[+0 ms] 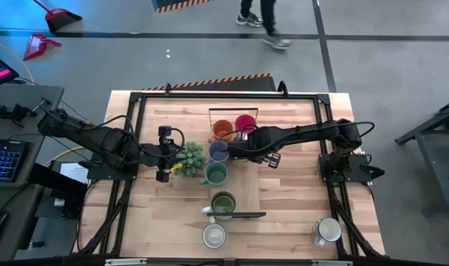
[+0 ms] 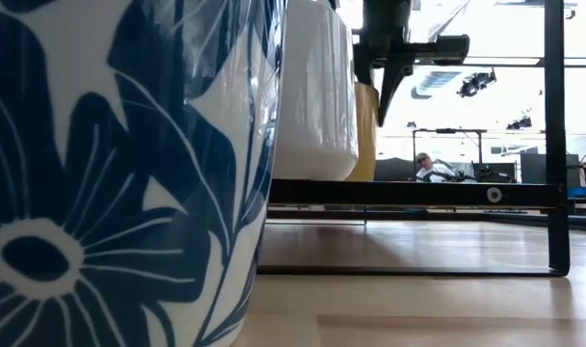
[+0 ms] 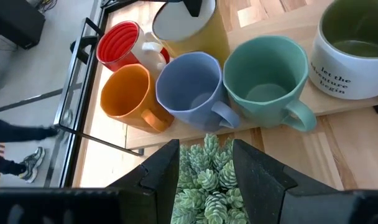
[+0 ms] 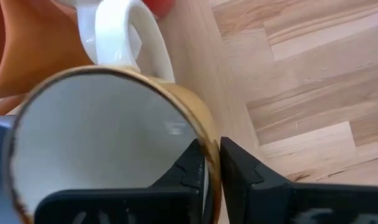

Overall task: Place coffee mugs
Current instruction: Put the yellow mug on the shelf, then put the left blue mug on the shelf

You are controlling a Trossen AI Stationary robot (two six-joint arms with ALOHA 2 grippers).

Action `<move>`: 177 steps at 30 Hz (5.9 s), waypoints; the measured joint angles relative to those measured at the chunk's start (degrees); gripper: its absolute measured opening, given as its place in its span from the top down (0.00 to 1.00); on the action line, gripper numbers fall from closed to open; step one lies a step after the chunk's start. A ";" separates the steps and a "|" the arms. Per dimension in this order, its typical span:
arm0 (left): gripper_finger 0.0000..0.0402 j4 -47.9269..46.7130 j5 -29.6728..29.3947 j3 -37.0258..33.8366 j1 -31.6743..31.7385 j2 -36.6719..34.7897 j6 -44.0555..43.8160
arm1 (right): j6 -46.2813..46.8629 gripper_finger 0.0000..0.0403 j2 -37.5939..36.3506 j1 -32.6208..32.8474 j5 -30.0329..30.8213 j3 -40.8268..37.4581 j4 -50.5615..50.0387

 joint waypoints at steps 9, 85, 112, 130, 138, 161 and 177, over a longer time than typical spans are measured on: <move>0.66 -0.02 0.00 0.00 0.00 0.00 0.00 | -1.06 0.87 0.00 0.00 0.13 0.02 0.36; 0.66 27.88 1.27 6.19 -10.43 8.07 -19.47 | -97.88 0.68 -19.87 24.96 0.50 0.07 30.73; 0.66 23.58 -7.59 9.33 -21.80 13.56 -29.62 | -89.28 0.68 -45.63 25.58 18.88 -39.37 43.12; 0.61 7.01 16.30 16.22 -21.09 25.34 -58.65 | -93.30 0.68 -57.02 20.04 8.87 -50.23 56.14; 0.59 6.95 17.38 16.90 -19.45 27.77 -67.53 | -93.43 0.68 -57.00 19.10 11.68 -50.23 54.79; 0.59 15.69 30.90 16.85 -14.73 40.79 -78.56 | -89.79 0.68 -56.92 17.97 11.56 -50.14 51.35; 0.59 16.43 28.43 16.81 -14.73 43.58 -78.66 | -89.78 0.68 -56.92 18.01 11.56 -50.14 51.36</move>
